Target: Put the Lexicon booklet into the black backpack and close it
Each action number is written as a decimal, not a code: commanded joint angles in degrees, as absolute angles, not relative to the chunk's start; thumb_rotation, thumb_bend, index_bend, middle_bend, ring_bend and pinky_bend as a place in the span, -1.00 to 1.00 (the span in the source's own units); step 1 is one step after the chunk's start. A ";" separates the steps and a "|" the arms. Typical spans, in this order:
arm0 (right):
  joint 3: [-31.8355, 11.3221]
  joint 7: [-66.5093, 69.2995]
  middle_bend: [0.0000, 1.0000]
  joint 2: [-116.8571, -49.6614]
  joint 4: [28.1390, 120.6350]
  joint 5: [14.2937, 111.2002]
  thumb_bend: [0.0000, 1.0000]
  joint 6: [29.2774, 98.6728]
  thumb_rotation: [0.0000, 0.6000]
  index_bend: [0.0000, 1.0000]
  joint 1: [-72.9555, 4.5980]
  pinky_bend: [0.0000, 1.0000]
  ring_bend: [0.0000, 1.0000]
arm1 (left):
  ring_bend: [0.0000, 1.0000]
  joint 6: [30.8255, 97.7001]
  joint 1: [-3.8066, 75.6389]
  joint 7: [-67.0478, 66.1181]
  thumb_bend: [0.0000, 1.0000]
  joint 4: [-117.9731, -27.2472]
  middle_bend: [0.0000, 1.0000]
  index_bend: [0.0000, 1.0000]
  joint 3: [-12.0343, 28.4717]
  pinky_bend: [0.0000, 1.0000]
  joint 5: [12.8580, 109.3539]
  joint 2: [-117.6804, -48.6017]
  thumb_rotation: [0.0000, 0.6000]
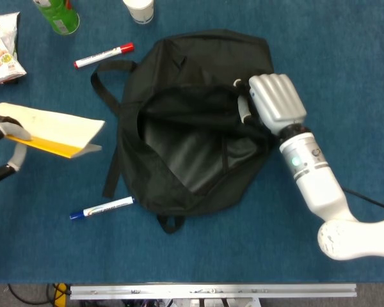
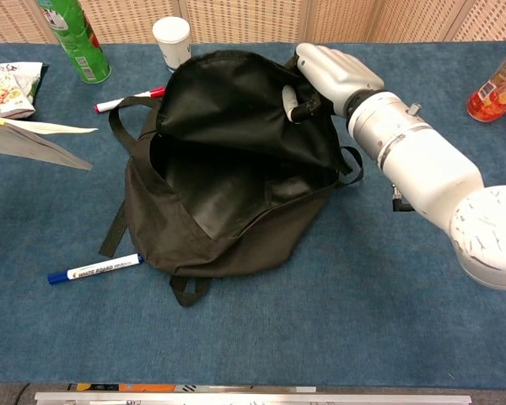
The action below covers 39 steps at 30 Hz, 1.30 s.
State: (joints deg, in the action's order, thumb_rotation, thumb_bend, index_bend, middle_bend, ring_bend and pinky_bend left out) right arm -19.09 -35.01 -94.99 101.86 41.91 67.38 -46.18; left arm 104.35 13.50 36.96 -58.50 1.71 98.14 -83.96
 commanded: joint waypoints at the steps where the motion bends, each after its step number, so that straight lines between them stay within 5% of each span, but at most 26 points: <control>1: -19.98 -34.40 0.19 -95.88 101.15 41.27 0.36 68.04 1.00 0.32 -46.78 0.65 0.13 | 0.04 104.25 14.56 35.53 -0.17 -61.83 0.17 0.43 1.16 -0.10 99.97 -82.85 1.00; 39: -26.65 -29.23 0.19 -101.78 97.25 38.17 0.35 71.00 1.00 0.32 -51.73 0.65 0.13 | 0.04 89.50 26.46 21.73 -0.17 -84.97 0.18 0.42 2.45 -0.10 103.42 -88.88 1.00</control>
